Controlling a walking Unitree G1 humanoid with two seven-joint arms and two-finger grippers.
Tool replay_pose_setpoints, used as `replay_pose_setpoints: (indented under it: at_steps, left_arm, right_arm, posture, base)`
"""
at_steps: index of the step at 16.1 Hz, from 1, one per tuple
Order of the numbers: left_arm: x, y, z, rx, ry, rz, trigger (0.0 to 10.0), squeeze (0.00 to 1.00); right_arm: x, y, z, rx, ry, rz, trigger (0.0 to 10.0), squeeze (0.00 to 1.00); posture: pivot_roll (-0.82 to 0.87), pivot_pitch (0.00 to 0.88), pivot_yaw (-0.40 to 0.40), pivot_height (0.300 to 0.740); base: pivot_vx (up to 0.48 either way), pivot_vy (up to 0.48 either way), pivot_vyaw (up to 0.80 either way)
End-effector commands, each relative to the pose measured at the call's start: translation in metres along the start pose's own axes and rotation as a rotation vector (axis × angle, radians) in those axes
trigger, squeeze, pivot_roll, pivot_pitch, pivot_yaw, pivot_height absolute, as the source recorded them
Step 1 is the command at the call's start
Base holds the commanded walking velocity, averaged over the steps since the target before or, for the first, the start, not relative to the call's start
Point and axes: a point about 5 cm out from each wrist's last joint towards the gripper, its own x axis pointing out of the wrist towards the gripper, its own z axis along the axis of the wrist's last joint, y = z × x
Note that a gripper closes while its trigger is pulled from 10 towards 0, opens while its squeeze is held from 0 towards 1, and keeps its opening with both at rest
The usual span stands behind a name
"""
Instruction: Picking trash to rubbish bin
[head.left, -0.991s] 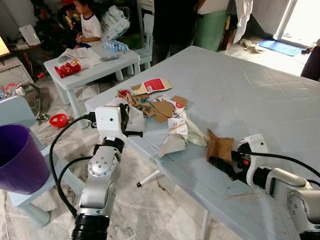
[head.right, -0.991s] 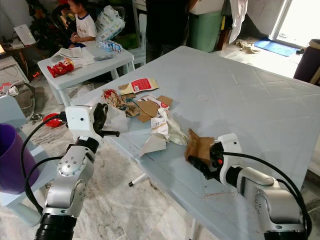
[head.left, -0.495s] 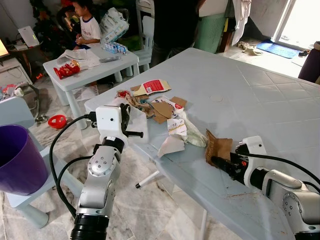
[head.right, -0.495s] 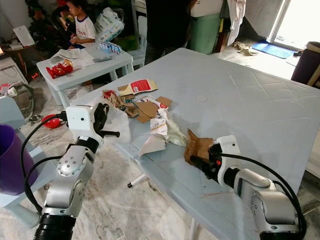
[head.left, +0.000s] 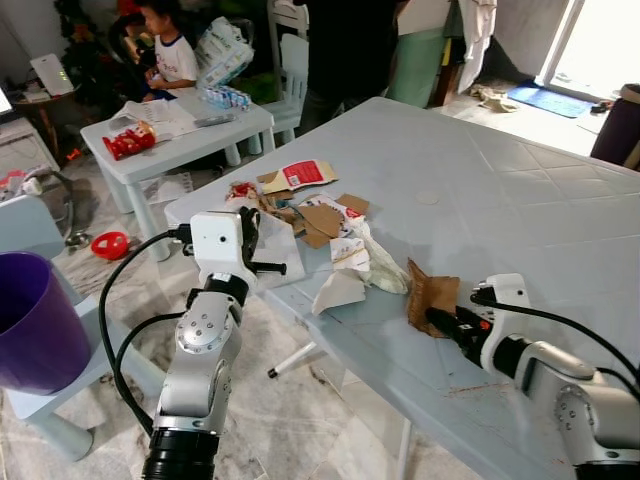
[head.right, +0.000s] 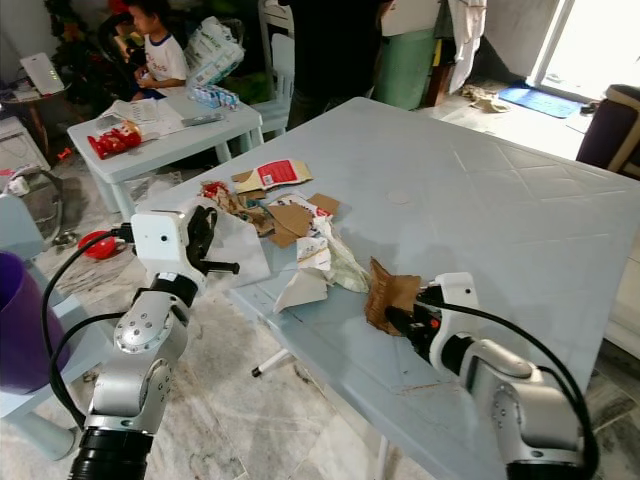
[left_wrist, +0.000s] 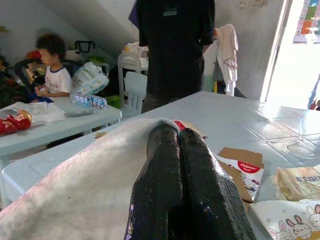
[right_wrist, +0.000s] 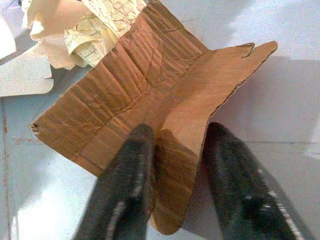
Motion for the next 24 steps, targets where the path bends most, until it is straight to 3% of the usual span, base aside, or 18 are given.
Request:
replay_pose_setpoints:
  at_steps: [1, 2, 5, 10, 12, 16, 24]
  left_arm:
    - [0.003, -0.001, 0.007, -0.003, -0.03, 0.001, 0.0, 0.0]
    - [0.004, -0.001, 0.008, -0.007, -0.038, 0.003, 0.0, 0.0]
    - [0.005, -0.002, 0.01, -0.008, -0.045, 0.001, 0.0, 0.0]
    - [0.002, 0.001, 0.011, 0.005, -0.059, 0.022, 0.0, 0.0]
    - [0.006, 0.0, 0.015, 0.011, -0.077, 0.031, 0.0, 0.0]
    - [0.007, 0.001, 0.015, 0.01, -0.078, 0.053, 0.0, 0.0]
    - [0.008, 0.003, 0.017, 0.011, -0.081, 0.092, 0.0, 0.0]
  right_arm:
    - [0.006, 0.01, -0.014, 0.046, 0.051, 0.035, 0.0, 0.0]
    - [0.01, 0.017, -0.017, 0.063, 0.045, 0.043, 0.0, 0.0]
    - [0.013, 0.017, -0.017, 0.121, 0.02, 0.01, 0.0, 0.0]
    - [0.012, 0.002, 0.004, 0.18, -0.137, -0.163, 0.0, 0.0]
    - [0.012, -0.001, 0.028, 0.096, -0.225, -0.205, 0.0, 0.0]
    - [0.003, -0.009, 0.058, 0.027, -0.402, -0.337, 0.0, 0.0]
    - [0.007, -0.006, 0.077, 0.005, -0.498, -0.353, 0.0, 0.0]
  posture:
    - [-0.01, 0.0, -0.003, 0.74]
    - [-0.01, 0.0, -0.004, 0.74]
    - [-0.02, 0.0, -0.003, 0.74]
    - [-0.02, 0.0, -0.005, 0.74]
    - [-0.02, 0.0, -0.004, 0.74]
    - [-0.01, 0.0, -0.005, 0.74]
    - [-0.01, 0.0, -0.01, 0.74]
  base:
    - [0.0, 0.0, 0.0]
    - [0.0, 0.0, 0.0]
    - [0.0, 0.0, 0.0]
    - [0.0, 0.0, 0.0]
    - [0.0, 0.0, 0.0]
    - [0.0, 0.0, 0.0]
    - [0.0, 0.0, 0.7]
